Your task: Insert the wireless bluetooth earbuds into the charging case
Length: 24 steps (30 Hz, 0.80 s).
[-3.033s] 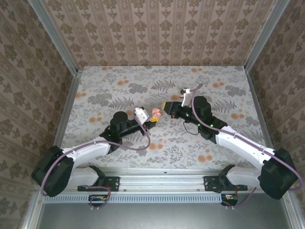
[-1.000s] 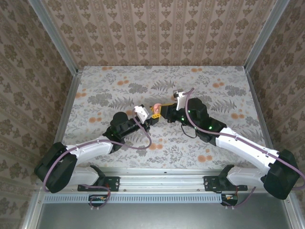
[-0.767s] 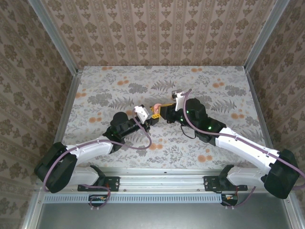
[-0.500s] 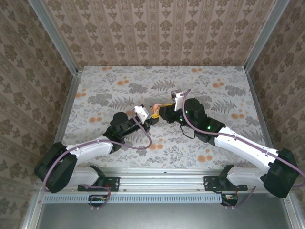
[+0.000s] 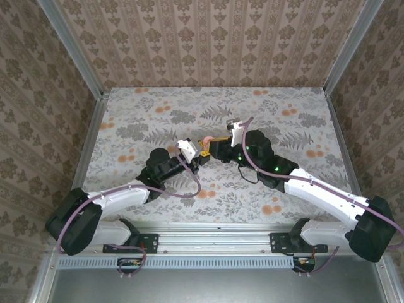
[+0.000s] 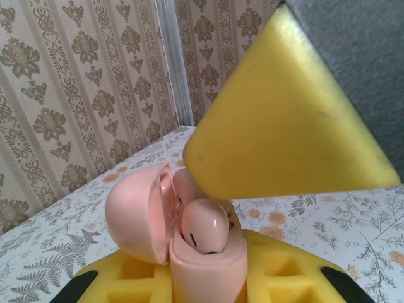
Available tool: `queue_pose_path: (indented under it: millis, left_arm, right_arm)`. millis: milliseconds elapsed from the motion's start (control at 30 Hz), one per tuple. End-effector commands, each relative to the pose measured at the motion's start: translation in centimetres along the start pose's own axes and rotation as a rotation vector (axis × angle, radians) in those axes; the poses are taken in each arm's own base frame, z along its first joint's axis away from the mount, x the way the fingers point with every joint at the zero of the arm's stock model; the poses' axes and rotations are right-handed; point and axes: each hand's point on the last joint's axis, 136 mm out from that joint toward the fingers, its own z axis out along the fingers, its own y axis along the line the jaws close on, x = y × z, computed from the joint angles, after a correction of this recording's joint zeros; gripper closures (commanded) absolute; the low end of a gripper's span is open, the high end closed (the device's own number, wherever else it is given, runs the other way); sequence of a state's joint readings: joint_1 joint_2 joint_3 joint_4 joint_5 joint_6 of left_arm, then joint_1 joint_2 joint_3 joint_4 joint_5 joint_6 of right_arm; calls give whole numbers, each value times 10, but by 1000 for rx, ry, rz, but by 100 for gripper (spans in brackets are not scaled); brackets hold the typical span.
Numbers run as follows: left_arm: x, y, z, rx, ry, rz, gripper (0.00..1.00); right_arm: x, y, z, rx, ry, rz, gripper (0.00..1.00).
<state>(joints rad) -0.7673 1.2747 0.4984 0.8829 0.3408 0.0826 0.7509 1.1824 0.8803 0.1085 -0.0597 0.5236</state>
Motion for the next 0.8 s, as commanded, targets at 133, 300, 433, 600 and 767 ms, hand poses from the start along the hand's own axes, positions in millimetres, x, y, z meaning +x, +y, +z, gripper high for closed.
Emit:
queue_pose_path:
  millis: [133, 300, 433, 600, 767]
  left_arm:
    - [-29, 1, 2, 1, -80, 13, 94]
    - [-27, -1, 2, 11, -75, 13, 94]
    - [-30, -3, 1, 27, -81, 12, 93]
    - [-32, -7, 0, 44, -79, 8, 93]
    - [-29, -8, -4, 46, -67, 1, 93]
  right_arm:
    - [-22, 9, -18, -36, -88, 0, 63]
    - [-24, 2, -27, -23, -93, -4, 60]
    - [-21, -8, -32, 6, -70, -16, 59]
    - [-17, -13, -39, 13, -50, -48, 59]
    - [-7, -13, -43, 13, 16, -121, 59]
